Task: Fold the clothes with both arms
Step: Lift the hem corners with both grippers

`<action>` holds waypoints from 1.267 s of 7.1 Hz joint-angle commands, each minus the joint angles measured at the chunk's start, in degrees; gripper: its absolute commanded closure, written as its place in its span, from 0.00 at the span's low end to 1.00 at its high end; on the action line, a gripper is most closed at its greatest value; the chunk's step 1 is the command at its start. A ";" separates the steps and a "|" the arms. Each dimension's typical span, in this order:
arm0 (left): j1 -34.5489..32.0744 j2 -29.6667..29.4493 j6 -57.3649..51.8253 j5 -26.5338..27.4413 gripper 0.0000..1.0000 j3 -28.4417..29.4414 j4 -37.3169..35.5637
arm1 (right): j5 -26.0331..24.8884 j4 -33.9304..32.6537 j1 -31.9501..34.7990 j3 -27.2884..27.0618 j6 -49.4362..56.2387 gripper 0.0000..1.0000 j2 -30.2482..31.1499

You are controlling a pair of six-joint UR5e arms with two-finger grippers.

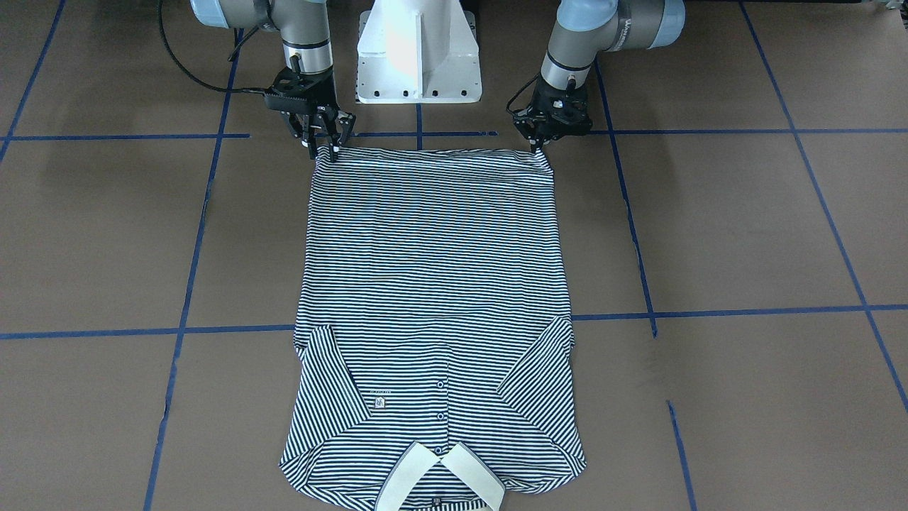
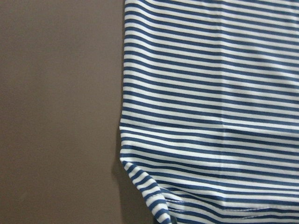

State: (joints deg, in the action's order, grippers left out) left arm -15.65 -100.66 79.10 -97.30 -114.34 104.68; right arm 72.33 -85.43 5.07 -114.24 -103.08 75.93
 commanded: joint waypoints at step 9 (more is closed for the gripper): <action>-1.05 -2.16 -0.88 -1.75 1.00 -15.58 -13.97 | 2.01 -10.73 3.28 -17.77 -0.98 1.00 0.80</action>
State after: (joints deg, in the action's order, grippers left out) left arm -16.40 -101.48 78.58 -98.04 -122.43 99.41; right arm 73.14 -89.07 7.60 -123.01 -104.13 76.51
